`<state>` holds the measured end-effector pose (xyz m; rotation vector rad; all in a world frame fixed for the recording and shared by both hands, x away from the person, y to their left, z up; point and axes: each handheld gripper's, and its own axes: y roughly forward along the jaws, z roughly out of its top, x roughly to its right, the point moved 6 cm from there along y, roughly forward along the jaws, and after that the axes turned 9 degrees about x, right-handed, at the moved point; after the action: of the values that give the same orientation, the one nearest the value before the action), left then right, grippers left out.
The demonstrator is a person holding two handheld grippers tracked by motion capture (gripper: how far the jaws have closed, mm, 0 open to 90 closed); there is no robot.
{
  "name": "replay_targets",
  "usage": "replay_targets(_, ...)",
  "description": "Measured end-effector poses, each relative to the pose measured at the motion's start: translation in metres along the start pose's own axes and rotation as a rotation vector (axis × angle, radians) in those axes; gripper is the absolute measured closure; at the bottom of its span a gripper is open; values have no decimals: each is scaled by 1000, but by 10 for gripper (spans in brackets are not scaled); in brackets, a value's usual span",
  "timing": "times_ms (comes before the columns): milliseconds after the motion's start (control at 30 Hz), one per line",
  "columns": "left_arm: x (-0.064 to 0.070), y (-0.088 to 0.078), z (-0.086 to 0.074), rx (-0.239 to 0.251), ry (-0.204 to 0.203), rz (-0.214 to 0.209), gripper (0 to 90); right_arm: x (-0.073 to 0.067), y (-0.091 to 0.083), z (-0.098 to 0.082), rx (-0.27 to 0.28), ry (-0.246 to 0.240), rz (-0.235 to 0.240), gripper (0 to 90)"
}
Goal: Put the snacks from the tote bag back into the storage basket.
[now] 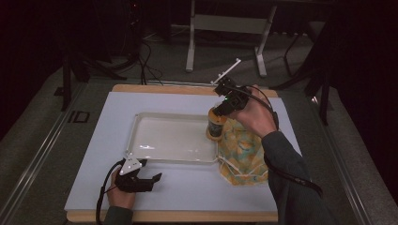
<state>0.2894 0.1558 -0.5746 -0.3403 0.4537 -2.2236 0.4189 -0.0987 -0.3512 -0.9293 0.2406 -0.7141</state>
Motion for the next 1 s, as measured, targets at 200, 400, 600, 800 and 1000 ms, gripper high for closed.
replay_targets(200,0,0,0,0,0,0,192,-5,5,-1,-6,-3,9,588)
replay_targets(400,0,0,0,0,0,1,192,-10,7,0,-3,-10,24,588)
replay_targets(600,0,0,0,0,0,1,192,-14,9,0,-4,-16,34,588)
replay_targets(800,0,0,0,0,-1,1,192,-17,11,-2,-1,-7,50,588)
replay_targets(1000,0,0,0,1,-1,1,192,-20,15,-4,-4,-12,56,588)
